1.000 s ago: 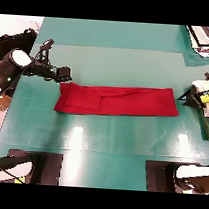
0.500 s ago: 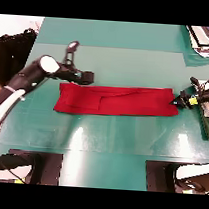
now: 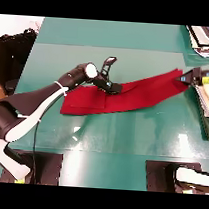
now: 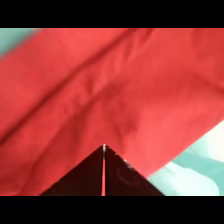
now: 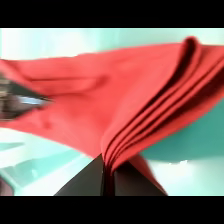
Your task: Fold the shirts.
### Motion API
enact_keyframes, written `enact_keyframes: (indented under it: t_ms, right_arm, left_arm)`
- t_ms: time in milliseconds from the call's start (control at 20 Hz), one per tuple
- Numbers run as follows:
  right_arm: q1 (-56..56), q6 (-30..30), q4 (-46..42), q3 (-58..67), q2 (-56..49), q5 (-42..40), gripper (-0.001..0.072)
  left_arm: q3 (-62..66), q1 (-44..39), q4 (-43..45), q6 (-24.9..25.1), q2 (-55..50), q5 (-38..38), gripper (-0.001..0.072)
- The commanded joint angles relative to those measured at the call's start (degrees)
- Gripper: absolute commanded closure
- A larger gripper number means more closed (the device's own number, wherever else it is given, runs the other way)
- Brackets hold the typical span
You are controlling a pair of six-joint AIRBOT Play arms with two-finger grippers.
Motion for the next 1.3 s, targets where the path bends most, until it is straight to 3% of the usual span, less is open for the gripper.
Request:
enact_keyframes:
  t_ms: [0, 600, 900, 1250]
  right_arm:
    - [6.27, 2.6, 6.67, 7.43, 3.02, 0.76, 0.07]
    - [27.06, 3.67, 8.15, 12.55, 2.99, -8.07, 0.07]
    - [38.4, 3.56, 8.24, 12.57, -0.92, -14.73, 0.07]
    - [59.47, -1.09, 8.22, 12.59, -15.69, -34.99, 0.0693]
  left_arm:
    - [2.56, -1.14, -0.76, -0.79, -3.78, -1.01, 0.0683]
    - [2.58, 1.46, 0.92, -1.49, -2.01, -0.46, 0.0683]
    - [2.58, 17.29, 11.32, -1.16, 13.9, -6.56, 0.0683]
    - [2.58, 33.88, 18.03, -0.72, 30.58, -14.99, 0.0682]
